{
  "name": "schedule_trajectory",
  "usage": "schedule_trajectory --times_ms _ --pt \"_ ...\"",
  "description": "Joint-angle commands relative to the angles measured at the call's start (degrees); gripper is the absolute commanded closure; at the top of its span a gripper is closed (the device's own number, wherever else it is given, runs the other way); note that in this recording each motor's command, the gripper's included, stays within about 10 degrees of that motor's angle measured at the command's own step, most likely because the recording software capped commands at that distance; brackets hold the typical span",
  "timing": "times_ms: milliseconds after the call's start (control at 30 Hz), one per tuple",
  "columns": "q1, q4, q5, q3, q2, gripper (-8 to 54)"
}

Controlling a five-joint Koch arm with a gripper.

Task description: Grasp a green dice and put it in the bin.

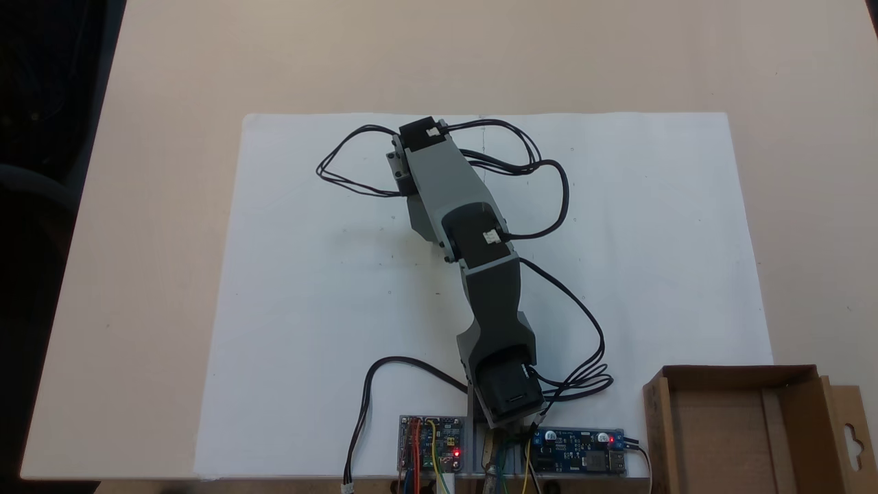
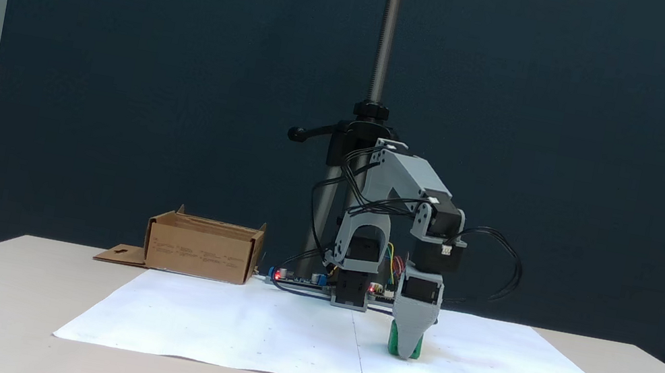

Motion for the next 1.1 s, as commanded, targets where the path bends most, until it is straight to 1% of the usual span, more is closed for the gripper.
schedule_trajectory --times_ms 0,67,667,700,733,833,1067 --pt "0.0 -1.6 3.9 -1.5 1.4 12.3" --pt "0.2 -1.7 3.9 -1.5 1.4 13.7" --pt "1.8 -2.5 3.9 -1.5 1.0 13.9" --pt "1.8 -2.5 3.9 -1.5 1.0 17.1" --pt "1.8 -2.4 3.9 -1.5 1.0 23.4" --pt "2.2 -2.5 3.9 -1.5 1.5 33.2" --pt "2.3 -1.1 3.9 -1.5 1.8 33.9"
